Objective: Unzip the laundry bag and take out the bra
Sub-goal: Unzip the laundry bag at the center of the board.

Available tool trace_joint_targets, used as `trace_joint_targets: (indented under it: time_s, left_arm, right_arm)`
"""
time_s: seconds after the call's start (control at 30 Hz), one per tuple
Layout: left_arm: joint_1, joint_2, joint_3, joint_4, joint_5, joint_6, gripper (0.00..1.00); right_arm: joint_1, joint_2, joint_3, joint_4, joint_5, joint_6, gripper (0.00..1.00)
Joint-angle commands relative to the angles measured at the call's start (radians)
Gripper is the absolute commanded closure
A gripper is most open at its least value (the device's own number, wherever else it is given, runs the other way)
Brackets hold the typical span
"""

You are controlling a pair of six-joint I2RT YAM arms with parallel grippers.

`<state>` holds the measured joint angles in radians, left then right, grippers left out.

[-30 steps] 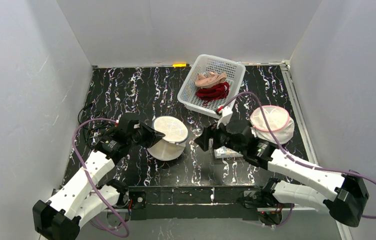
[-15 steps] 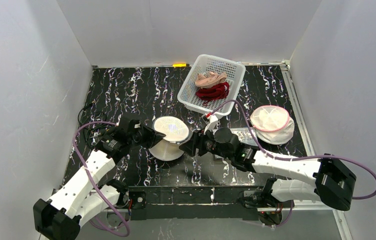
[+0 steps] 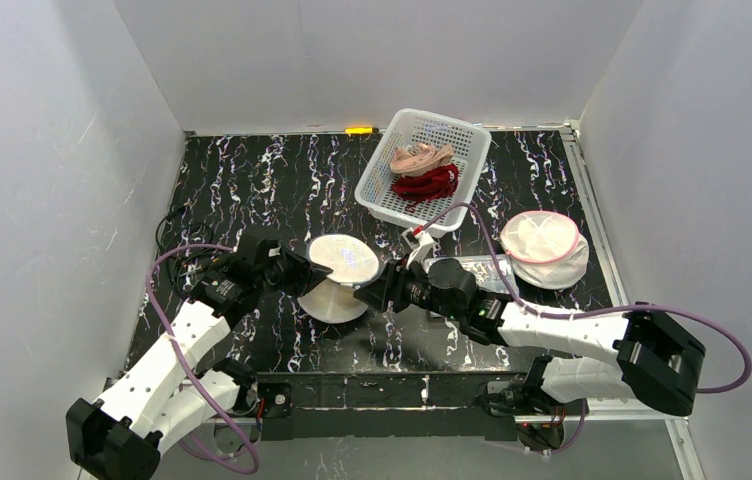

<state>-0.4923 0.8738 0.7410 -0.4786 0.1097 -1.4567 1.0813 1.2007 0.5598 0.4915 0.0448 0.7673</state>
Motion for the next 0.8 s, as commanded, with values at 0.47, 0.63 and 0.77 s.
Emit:
trace_joint_targets:
  time_s: [0.47, 0.63, 0.77]
  left_arm:
    - [-0.001, -0.023, -0.022, 0.015, 0.022, -0.013, 1.0]
    - [-0.001, -0.025, -0.027, 0.015, 0.021, -0.013, 1.0]
    - [-0.002, -0.027, -0.031, 0.015, 0.019, -0.013, 1.0]
  right_arm:
    - [-0.007, 0.071, -0.015, 0.12, -0.031, -0.021, 0.48]
    - [-0.009, 0.075, -0.017, 0.136, -0.027, -0.006, 0.51]
    - [-0.012, 0.077, -0.018, 0.151, -0.021, 0.022, 0.53]
